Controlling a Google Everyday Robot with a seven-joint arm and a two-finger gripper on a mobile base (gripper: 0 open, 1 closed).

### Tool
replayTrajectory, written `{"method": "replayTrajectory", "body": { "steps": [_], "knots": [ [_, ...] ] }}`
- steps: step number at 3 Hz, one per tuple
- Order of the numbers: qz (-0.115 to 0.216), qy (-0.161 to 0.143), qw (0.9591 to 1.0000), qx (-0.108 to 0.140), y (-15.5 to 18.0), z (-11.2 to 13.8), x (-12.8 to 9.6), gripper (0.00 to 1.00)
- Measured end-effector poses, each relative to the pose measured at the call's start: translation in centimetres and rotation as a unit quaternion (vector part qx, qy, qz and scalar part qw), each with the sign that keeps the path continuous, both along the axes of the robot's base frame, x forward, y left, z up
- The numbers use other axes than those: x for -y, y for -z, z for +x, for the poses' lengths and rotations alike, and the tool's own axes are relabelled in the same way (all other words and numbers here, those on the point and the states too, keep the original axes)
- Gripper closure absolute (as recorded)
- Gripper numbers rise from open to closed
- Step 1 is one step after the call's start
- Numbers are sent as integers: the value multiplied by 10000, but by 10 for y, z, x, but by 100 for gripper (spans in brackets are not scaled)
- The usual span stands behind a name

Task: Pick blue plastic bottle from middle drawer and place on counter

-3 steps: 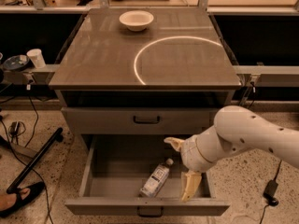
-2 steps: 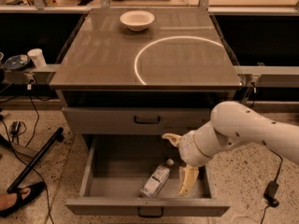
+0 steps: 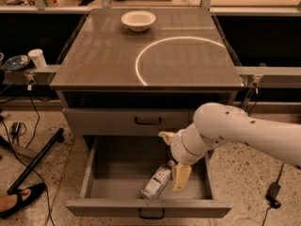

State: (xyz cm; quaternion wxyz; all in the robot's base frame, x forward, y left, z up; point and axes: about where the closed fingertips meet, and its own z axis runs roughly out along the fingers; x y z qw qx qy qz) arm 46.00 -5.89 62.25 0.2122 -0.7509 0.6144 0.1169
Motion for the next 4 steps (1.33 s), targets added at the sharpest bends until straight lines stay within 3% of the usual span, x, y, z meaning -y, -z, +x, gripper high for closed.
{"method": "replayTrajectory", "body": {
  "steps": [1,2,3,4],
  "knots": [
    [-338,335,9989,34,15,-1,-6,0],
    [-338,333,9989,35,15,-1,-6,0],
    [-29,6,10000,18,15,0,-10,0],
    [573,-569,9965,-200,11,5,-15,0]
  ]
}}
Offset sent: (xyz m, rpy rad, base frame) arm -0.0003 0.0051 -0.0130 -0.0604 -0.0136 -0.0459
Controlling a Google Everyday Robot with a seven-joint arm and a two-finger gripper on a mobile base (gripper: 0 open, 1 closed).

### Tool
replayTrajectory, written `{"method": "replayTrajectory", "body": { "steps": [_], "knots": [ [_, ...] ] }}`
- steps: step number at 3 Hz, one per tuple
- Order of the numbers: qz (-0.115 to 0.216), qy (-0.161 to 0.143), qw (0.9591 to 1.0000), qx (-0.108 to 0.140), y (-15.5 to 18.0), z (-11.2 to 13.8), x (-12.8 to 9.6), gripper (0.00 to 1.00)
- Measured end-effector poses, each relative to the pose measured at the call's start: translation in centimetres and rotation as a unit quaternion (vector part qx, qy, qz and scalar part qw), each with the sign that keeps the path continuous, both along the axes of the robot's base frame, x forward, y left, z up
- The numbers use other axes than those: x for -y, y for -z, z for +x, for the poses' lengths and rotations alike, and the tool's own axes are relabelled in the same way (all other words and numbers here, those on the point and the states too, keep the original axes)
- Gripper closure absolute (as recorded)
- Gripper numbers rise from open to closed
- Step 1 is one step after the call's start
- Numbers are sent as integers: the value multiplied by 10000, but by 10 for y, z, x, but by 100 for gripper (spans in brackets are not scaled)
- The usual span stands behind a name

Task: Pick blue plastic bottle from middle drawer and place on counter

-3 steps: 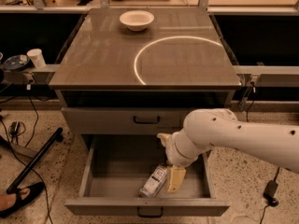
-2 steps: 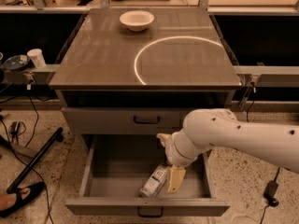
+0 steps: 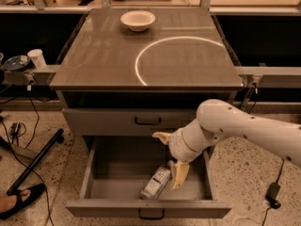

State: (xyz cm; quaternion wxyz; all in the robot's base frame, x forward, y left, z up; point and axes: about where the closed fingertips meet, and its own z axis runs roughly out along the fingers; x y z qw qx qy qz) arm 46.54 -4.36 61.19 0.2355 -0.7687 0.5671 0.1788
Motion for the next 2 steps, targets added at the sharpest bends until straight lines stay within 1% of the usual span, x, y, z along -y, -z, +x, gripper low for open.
{"method": "replayTrajectory", "body": {
  "steps": [1,2],
  "knots": [
    [20,-399,9991,128,-2,0,1,0],
    [13,-383,9992,136,-2,0,1,0]
  ]
}}
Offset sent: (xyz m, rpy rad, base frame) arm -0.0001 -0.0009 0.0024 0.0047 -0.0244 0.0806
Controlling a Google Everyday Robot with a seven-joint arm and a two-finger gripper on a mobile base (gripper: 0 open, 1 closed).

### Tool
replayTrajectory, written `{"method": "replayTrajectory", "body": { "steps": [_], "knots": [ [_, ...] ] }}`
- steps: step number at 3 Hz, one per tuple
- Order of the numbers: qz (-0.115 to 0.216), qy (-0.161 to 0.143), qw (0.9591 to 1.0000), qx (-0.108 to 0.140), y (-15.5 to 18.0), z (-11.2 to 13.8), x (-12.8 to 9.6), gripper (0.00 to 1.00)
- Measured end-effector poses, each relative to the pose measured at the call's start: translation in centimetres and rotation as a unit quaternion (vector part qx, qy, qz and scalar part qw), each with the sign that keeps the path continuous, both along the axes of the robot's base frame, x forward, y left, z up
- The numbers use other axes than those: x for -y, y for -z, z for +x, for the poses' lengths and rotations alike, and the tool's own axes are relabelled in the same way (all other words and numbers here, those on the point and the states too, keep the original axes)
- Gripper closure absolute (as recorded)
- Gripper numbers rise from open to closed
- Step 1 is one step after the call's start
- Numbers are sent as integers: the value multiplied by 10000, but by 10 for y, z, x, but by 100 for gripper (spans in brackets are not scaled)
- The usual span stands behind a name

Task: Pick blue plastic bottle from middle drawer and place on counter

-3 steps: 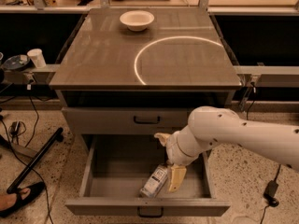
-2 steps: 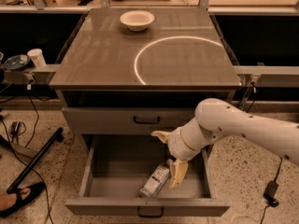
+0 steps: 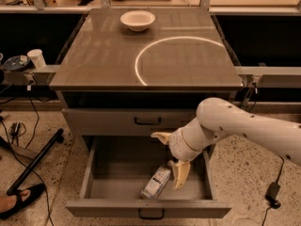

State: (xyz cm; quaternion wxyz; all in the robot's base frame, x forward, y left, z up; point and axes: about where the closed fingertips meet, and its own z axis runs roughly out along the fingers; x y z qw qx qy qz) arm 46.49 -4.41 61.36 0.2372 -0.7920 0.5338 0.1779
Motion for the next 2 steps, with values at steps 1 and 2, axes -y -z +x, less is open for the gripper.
{"method": "replayTrajectory", "body": {
  "steps": [1,2],
  "knots": [
    [-233,334,9991,103,0,2,0,0],
    [-950,651,9907,728,-5,6,5,0]
  ]
}}
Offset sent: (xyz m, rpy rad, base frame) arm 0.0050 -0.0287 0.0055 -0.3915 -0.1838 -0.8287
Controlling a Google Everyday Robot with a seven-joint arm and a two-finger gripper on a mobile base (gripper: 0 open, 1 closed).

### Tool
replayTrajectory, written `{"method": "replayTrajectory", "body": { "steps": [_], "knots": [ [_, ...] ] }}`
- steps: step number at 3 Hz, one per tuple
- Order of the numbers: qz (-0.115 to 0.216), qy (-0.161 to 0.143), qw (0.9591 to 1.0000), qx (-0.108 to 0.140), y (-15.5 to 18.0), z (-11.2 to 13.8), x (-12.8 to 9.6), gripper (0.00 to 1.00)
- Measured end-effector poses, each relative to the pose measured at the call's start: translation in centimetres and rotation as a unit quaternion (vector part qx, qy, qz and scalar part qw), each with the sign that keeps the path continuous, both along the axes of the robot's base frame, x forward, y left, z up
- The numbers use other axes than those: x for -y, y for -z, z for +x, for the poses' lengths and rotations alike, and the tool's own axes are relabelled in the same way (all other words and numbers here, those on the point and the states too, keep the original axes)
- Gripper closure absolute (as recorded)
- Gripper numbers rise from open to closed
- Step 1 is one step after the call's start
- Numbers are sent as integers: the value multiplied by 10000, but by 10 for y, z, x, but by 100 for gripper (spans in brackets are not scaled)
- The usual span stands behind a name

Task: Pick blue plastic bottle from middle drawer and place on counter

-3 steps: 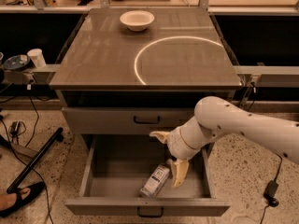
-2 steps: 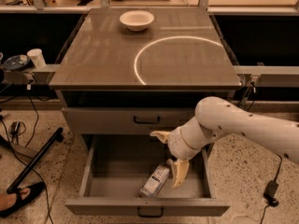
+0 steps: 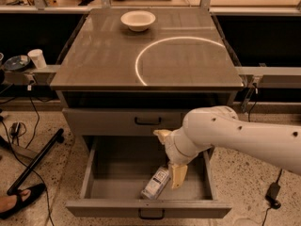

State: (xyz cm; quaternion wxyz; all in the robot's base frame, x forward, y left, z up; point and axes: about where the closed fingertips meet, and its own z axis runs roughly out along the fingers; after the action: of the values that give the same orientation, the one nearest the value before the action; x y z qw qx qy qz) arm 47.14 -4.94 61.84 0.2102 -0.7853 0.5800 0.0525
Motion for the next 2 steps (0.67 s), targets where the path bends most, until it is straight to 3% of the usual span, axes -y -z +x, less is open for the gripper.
{"method": "replayTrajectory", "body": {
  "steps": [1,2],
  "knots": [
    [-656,-30,9931,976,-19,10,6,0],
    [-957,-276,9873,1235,-15,1,1,0]
  ]
}}
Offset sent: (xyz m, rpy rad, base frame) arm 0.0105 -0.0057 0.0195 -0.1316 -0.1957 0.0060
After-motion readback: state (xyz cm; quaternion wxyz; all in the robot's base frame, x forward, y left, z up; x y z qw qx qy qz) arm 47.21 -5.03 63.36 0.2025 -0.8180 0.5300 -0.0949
